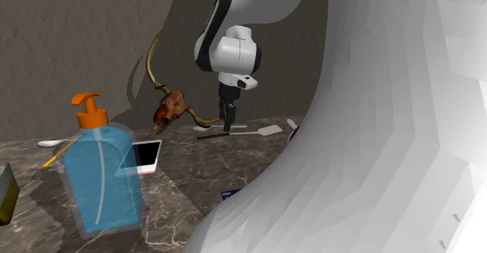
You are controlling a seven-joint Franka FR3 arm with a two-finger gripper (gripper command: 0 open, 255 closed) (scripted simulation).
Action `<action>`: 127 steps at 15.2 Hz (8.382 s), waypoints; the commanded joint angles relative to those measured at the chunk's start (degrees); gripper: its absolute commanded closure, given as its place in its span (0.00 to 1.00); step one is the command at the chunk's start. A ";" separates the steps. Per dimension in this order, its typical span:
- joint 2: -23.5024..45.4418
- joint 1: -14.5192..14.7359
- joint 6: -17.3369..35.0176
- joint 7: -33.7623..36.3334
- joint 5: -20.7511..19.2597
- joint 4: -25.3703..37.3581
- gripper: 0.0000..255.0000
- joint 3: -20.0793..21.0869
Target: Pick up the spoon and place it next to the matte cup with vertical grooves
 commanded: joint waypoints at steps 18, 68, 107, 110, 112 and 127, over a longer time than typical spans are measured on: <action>-1.49 -0.26 -2.40 -0.06 0.56 1.01 1.00 0.39; -7.78 -17.11 -28.27 -22.77 7.55 17.97 1.00 -4.73; 8.95 -27.10 -23.27 -39.57 6.45 26.52 1.00 -9.91; 9.49 -27.12 -21.31 -39.84 6.43 25.08 1.00 -9.97; 9.92 -27.12 -20.05 -40.01 6.40 24.22 1.00 -10.02; 10.68 -27.11 -18.21 -40.26 6.35 23.11 0.00 -10.11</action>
